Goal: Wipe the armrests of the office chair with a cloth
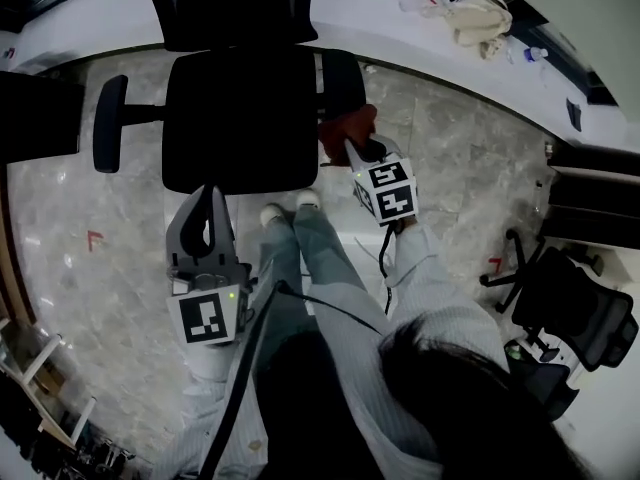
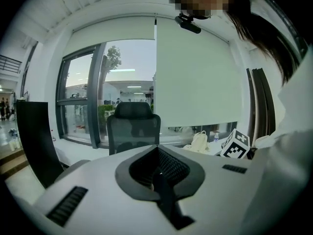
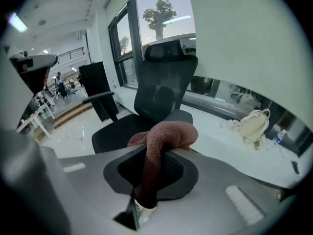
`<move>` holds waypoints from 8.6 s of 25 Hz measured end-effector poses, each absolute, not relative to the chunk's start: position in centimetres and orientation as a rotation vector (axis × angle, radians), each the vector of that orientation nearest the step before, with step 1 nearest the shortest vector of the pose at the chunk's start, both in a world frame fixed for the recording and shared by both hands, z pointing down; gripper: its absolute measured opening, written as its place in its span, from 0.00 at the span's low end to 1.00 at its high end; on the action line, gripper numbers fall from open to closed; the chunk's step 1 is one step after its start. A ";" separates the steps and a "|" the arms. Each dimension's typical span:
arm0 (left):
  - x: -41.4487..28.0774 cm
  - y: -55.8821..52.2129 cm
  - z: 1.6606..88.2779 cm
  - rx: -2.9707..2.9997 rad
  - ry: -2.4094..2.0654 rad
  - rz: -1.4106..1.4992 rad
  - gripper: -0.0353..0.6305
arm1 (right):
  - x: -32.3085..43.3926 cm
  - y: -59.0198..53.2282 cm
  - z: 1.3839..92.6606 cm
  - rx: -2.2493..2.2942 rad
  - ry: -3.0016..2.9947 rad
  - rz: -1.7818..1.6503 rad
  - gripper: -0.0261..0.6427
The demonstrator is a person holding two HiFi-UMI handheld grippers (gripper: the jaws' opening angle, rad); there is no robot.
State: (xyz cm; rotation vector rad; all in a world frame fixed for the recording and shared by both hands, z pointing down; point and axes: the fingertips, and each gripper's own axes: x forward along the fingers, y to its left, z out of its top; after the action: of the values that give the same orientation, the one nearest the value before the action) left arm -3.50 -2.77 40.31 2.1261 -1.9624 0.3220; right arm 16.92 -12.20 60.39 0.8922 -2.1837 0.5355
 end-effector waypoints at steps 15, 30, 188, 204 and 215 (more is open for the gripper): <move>-8.0 -2.0 43.4 1.977 -2.036 0.420 0.06 | 12.3 -31.9 65.3 0.878 -2.037 0.326 0.10; -6.1 -6.8 40.8 2.156 -1.967 0.339 0.06 | 15.2 -15.8 62.2 0.775 -2.092 0.506 0.09; -31.4 22.4 23.8 1.420 -2.654 -0.162 0.13 | -3.3 1.4 26.5 0.219 -2.973 0.209 0.04; -62.7 14.7 22.3 2.178 -2.118 0.053 0.13 | -35.2 8.1 27.4 0.845 -2.874 0.322 0.04; -54.0 7.0 33.5 2.354 -1.678 0.174 0.13 | -31.4 11.7 30.8 1.107 -2.704 0.395 0.04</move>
State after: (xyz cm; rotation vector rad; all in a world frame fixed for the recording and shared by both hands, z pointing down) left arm -53.97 7.04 33.49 2.3539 -1.6776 0.1740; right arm -31.43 11.71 30.76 1.1074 -2.7045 0.3954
